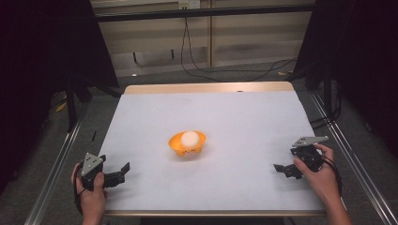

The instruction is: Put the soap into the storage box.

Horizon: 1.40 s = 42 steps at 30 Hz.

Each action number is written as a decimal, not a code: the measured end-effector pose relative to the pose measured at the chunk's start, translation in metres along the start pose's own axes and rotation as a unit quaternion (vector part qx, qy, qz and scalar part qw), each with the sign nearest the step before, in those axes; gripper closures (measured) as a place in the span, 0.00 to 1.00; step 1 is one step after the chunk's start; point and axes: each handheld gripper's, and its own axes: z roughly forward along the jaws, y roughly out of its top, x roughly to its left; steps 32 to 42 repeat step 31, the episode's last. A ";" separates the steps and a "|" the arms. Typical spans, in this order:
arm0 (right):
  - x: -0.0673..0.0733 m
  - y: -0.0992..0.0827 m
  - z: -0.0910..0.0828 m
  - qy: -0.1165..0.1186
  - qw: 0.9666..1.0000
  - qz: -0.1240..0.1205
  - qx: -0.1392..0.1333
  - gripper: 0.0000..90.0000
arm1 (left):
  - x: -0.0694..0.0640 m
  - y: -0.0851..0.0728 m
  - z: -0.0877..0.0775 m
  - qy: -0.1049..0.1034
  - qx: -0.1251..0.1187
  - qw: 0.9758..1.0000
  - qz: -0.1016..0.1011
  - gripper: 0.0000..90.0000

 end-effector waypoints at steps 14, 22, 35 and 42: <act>-0.008 -0.031 -0.027 -0.019 0.997 0.009 -0.069 0.01 | 0.000 0.000 0.000 0.001 0.000 1.000 0.001 0.00; -0.012 -0.048 -0.043 -0.036 0.994 0.031 -0.103 0.00 | 0.000 0.000 0.000 0.002 -0.001 1.000 0.000 0.01; -0.010 -0.051 -0.045 -0.041 0.993 0.029 -0.111 0.00 | 0.000 0.000 0.000 -0.001 0.000 1.000 -0.001 0.00; -0.010 -0.051 -0.045 -0.041 0.993 0.029 -0.111 0.00 | 0.000 0.000 0.000 -0.001 0.000 1.000 -0.001 0.00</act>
